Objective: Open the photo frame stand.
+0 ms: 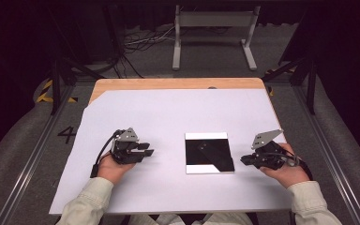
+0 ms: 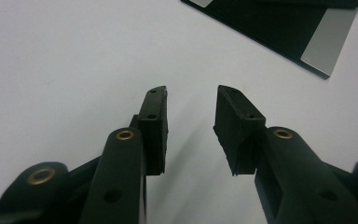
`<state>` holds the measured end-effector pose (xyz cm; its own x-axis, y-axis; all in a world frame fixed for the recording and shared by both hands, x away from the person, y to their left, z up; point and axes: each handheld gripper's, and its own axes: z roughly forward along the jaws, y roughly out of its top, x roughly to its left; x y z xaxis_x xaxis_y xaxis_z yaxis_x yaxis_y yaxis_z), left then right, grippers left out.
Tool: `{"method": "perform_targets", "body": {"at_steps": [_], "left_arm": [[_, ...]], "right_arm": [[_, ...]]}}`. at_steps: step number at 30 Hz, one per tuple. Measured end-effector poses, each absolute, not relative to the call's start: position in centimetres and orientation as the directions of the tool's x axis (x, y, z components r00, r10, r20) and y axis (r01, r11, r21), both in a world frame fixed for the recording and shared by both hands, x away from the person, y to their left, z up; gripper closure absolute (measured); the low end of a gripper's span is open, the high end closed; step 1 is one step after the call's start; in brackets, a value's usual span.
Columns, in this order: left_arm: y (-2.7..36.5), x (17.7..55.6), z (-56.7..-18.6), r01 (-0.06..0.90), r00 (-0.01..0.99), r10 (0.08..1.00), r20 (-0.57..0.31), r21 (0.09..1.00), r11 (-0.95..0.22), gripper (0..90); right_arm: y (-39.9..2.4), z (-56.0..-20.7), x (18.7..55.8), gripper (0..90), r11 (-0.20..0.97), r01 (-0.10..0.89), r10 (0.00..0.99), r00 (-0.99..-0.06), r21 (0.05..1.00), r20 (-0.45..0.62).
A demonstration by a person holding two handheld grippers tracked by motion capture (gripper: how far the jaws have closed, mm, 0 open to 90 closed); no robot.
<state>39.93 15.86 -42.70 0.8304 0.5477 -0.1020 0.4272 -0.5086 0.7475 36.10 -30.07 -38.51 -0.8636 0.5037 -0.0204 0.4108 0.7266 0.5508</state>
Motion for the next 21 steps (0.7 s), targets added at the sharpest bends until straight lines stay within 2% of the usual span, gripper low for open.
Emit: {"method": "perform_targets", "body": {"at_steps": [21], "left_arm": [[15.8,40.0,-43.1,0.439,0.829,0.548,-0.114,0.740,-0.510,63.5]], "right_arm": [[-29.3,-39.8,36.1,84.8,0.760,0.412,0.461,-0.887,0.503,0.029]]}}
